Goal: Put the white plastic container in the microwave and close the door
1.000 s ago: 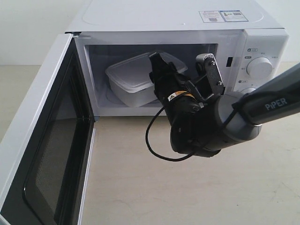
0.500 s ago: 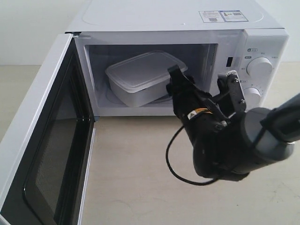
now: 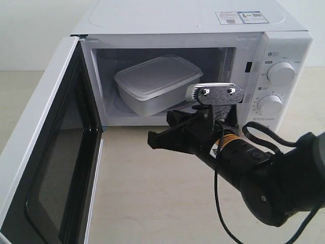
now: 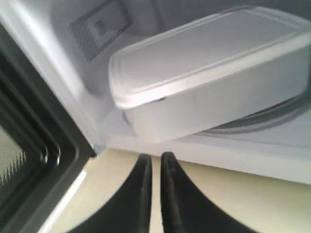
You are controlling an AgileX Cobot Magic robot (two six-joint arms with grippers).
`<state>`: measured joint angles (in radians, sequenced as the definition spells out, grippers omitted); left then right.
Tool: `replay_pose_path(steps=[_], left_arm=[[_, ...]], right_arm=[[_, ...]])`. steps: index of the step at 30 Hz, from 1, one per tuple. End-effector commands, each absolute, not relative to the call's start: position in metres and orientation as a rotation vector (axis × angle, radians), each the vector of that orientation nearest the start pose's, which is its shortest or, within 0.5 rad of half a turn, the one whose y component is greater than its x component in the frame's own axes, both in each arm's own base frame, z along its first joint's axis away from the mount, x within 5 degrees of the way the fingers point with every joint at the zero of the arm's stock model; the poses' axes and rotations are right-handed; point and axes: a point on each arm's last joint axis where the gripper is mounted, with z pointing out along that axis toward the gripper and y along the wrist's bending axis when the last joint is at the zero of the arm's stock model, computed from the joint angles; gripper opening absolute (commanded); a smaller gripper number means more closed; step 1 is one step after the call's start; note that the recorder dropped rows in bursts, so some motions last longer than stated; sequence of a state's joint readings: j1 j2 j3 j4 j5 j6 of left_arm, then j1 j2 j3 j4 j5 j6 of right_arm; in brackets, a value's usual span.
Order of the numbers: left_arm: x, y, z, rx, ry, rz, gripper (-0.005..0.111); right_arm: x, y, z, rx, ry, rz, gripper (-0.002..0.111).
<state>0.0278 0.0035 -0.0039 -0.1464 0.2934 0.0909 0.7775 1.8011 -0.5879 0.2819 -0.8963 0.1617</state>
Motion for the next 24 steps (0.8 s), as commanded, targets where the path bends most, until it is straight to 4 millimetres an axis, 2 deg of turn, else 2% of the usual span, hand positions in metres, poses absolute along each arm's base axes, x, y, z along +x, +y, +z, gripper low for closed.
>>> replay_pose_path(steps=[1, 5, 11, 19, 24], left_arm=[[0.055, -0.002, 0.188, -0.042, 1.765, -0.051, 0.004], [0.055, -0.002, 0.188, -0.042, 1.765, -0.051, 0.004], [0.055, -0.002, 0.188, -0.042, 1.765, -0.051, 0.004], [0.055, -0.002, 0.188, -0.042, 1.765, -0.051, 0.004], [0.055, -0.002, 0.188, -0.042, 1.765, -0.051, 0.004]], right_arm=[[0.236, 0.209, 0.15, -0.434, 1.788, 0.487, 0.0], [0.238, 0.21, 0.147, -0.422, 1.752, 0.484, 0.0], [0.251, 0.223, 0.132, -0.409, 1.797, 0.491, 0.0], [0.274, 0.243, 0.136, -0.369, 1.772, 0.506, 0.0], [0.292, 0.251, 0.132, -0.321, 1.791, 0.497, 0.0]])
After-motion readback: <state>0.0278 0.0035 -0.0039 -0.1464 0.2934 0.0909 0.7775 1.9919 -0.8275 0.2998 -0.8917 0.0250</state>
